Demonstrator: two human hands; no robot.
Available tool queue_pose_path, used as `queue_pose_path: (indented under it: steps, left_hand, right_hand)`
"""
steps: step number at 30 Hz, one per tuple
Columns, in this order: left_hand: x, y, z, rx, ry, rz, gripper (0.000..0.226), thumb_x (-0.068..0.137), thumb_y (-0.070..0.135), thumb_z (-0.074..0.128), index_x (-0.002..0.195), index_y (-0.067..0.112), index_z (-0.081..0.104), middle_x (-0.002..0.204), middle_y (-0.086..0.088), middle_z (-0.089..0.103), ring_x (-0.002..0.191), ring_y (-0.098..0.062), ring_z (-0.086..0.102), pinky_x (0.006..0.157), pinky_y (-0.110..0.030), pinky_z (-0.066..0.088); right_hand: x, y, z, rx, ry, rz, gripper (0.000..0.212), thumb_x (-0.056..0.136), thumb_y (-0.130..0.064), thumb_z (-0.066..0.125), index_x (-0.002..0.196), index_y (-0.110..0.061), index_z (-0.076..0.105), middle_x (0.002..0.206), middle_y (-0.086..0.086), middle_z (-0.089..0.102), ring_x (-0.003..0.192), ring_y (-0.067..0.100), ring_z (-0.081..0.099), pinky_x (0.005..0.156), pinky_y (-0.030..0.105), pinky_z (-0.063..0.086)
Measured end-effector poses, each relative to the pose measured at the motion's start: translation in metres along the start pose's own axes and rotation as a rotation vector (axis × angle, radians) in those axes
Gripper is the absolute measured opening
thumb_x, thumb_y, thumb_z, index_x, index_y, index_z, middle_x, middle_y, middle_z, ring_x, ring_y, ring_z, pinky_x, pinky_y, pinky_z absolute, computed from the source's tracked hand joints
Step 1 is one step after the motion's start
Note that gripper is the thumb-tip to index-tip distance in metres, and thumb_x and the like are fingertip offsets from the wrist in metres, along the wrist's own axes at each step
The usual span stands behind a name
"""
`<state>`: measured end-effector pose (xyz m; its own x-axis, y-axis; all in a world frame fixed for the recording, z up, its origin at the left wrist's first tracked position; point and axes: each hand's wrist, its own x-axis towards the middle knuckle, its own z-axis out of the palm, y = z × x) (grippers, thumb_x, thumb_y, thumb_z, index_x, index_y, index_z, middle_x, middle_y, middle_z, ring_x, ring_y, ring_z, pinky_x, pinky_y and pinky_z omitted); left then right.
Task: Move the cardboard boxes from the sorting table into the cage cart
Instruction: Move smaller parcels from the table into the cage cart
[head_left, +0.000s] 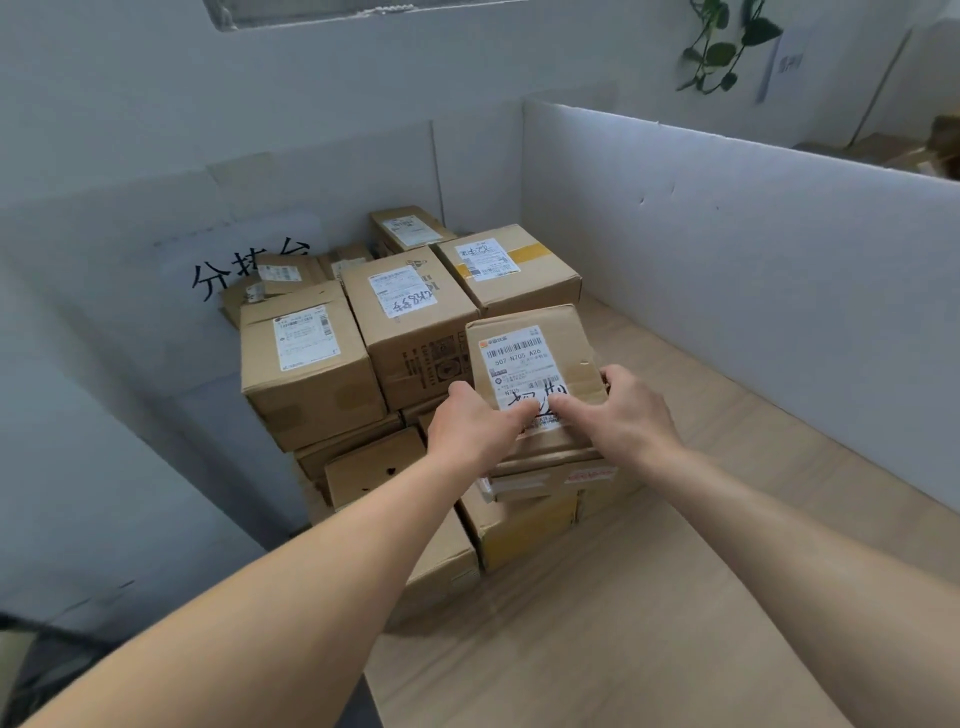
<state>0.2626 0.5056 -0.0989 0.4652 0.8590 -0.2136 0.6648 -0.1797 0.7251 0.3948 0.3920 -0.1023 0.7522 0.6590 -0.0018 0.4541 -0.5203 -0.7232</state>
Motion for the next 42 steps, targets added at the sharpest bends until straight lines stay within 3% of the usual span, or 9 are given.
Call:
queue_pose_path:
  steps: [3,7,12,18,22,25,30,34,42]
  left_hand:
    - [-0.019,-0.010,-0.027,-0.006,0.034,0.017,0.066,0.080,0.061,0.075,0.116,0.015,0.044,0.109,0.001,0.061,0.097,-0.020,0.062,0.076,-0.035,0.055]
    - [-0.052,-0.035,-0.065,-0.042,0.067,0.018,0.064,0.080,0.060,0.075,0.113,0.016,0.043,0.107,0.003,0.059,0.094,-0.018,0.060,0.071,-0.032,0.050]
    - [-0.101,-0.084,-0.118,-0.089,0.123,0.013,0.062,0.081,0.059,0.075,0.112,0.017,0.042,0.107,0.004,0.059,0.089,-0.014,0.057,0.058,-0.024,0.042]
    - [-0.164,-0.154,-0.206,-0.125,0.244,-0.003,0.065,0.079,0.061,0.076,0.114,0.017,0.044,0.109,0.004,0.058,0.093,-0.015,0.057,0.062,-0.025,0.044]
    - [-0.208,-0.205,-0.276,-0.128,0.348,-0.046,0.064,0.078,0.062,0.076,0.110,0.017,0.042,0.104,0.004,0.054,0.093,-0.016,0.054,0.067,-0.028,0.042]
    - [-0.240,-0.246,-0.329,-0.159,0.435,-0.095,0.064,0.078,0.062,0.076,0.112,0.017,0.044,0.107,0.003,0.058,0.094,-0.017,0.057,0.061,-0.028,0.043]
    - [-0.291,-0.312,-0.410,-0.159,0.612,-0.183,0.073,0.074,0.066,0.076,0.117,0.014,0.048,0.116,-0.002,0.064,0.105,-0.022,0.062,0.084,-0.038,0.054]
    - [-0.329,-0.362,-0.461,-0.143,0.737,-0.257,0.070,0.077,0.066,0.074,0.113,0.013,0.046,0.117,-0.003,0.063,0.107,-0.023,0.061,0.080,-0.034,0.048]
    - [-0.385,-0.462,-0.527,-0.165,0.969,-0.435,0.073,0.075,0.068,0.074,0.118,0.017,0.046,0.118,-0.001,0.064,0.104,-0.020,0.064,0.084,-0.037,0.058]
  right_hand:
    - [-0.019,-0.022,0.008,0.015,0.012,-0.047,0.043,0.084,-0.058,0.073,0.109,-0.027,0.055,0.098,-0.012,0.063,0.089,0.013,0.059,0.062,0.021,0.041]
    - [-0.050,-0.054,0.023,-0.005,0.027,-0.102,0.052,0.080,-0.063,0.073,0.110,-0.024,0.059,0.099,-0.011,0.067,0.091,0.013,0.064,0.076,0.033,0.053]
    - [-0.107,-0.103,0.048,-0.030,-0.022,-0.172,0.050,0.078,-0.063,0.073,0.105,-0.024,0.058,0.095,-0.012,0.067,0.088,0.011,0.065,0.077,0.037,0.056]
    - [-0.187,-0.186,0.092,-0.036,-0.090,-0.284,0.050,0.081,-0.061,0.073,0.108,-0.023,0.056,0.095,-0.013,0.066,0.088,0.010,0.064,0.078,0.037,0.056]
    - [-0.240,-0.251,0.132,-0.013,-0.128,-0.389,0.050,0.081,-0.059,0.074,0.108,-0.021,0.057,0.093,-0.012,0.065,0.083,0.006,0.060,0.069,0.029,0.049]
    - [-0.279,-0.304,0.166,-0.014,-0.175,-0.477,0.054,0.080,-0.061,0.073,0.109,-0.019,0.057,0.096,-0.008,0.066,0.087,0.014,0.063,0.079,0.038,0.055]
    - [-0.340,-0.386,0.221,-0.004,-0.284,-0.618,0.050,0.080,-0.061,0.074,0.101,-0.019,0.055,0.093,-0.007,0.064,0.085,0.017,0.062,0.075,0.036,0.052]
    - [-0.385,-0.441,0.268,0.028,-0.389,-0.715,0.049,0.079,-0.059,0.076,0.101,-0.020,0.055,0.091,-0.009,0.062,0.087,0.018,0.062,0.075,0.034,0.049]
    - [-0.455,-0.525,0.370,0.014,-0.594,-0.927,0.056,0.075,-0.066,0.074,0.104,-0.023,0.055,0.099,-0.005,0.069,0.093,0.020,0.067,0.082,0.039,0.056]
